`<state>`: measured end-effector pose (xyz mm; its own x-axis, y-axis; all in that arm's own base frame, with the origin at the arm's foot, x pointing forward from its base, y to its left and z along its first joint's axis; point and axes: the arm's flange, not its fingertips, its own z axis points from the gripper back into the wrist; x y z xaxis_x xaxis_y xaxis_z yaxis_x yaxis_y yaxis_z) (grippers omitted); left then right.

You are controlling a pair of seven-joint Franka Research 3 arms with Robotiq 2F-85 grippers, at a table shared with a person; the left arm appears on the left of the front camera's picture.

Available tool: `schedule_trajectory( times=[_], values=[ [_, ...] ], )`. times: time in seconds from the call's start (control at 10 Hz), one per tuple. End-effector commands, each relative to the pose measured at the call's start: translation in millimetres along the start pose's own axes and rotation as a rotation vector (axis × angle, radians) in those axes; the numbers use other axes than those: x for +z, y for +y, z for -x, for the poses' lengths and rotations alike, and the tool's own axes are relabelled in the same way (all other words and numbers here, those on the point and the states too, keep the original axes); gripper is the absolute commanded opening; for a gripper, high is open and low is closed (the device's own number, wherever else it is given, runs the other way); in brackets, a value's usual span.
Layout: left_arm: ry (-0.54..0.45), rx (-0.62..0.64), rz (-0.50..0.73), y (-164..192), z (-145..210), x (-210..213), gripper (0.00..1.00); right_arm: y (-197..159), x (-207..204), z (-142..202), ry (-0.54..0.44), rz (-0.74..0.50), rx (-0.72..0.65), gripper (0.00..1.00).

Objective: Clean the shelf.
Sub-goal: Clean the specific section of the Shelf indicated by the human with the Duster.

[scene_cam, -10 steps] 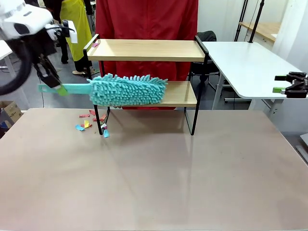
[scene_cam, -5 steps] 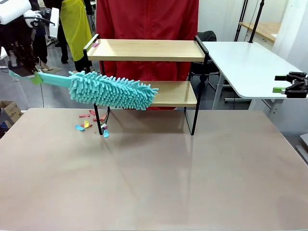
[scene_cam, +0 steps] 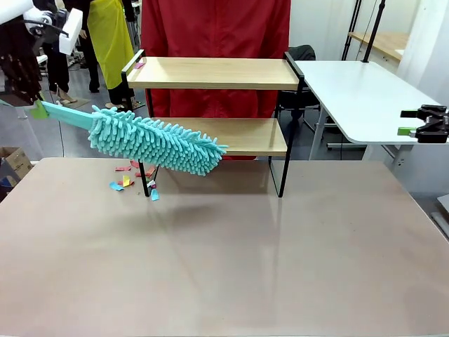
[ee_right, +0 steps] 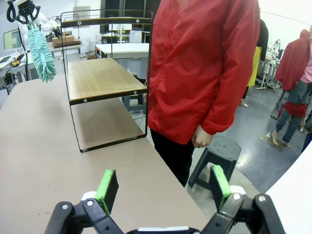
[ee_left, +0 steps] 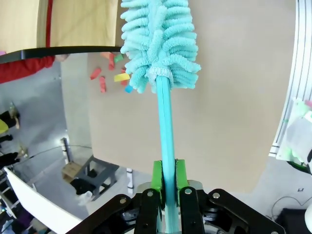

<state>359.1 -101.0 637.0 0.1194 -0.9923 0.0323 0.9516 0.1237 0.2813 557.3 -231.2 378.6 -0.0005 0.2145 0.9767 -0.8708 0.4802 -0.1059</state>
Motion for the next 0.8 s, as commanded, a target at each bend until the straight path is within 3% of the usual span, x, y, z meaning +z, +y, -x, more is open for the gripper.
schedule_trajectory(
  times=[0.0,0.3,0.7],
  values=[
    [-0.012,0.028,-0.014,1.8,2.6,0.1,0.13,0.0,-1.6,-7.2,0.013,0.001,-0.011,1.00],
    [0.044,-0.033,-0.012,-1.6,-12.7,5.4,0.13,0.0,-1.6,-7.2,0.013,0.001,-0.011,1.00],
    [0.220,-0.154,0.055,5.3,18.8,21.1,0.13,0.0,-1.6,-7.2,0.013,0.001,-0.011,1.00]
  ],
)
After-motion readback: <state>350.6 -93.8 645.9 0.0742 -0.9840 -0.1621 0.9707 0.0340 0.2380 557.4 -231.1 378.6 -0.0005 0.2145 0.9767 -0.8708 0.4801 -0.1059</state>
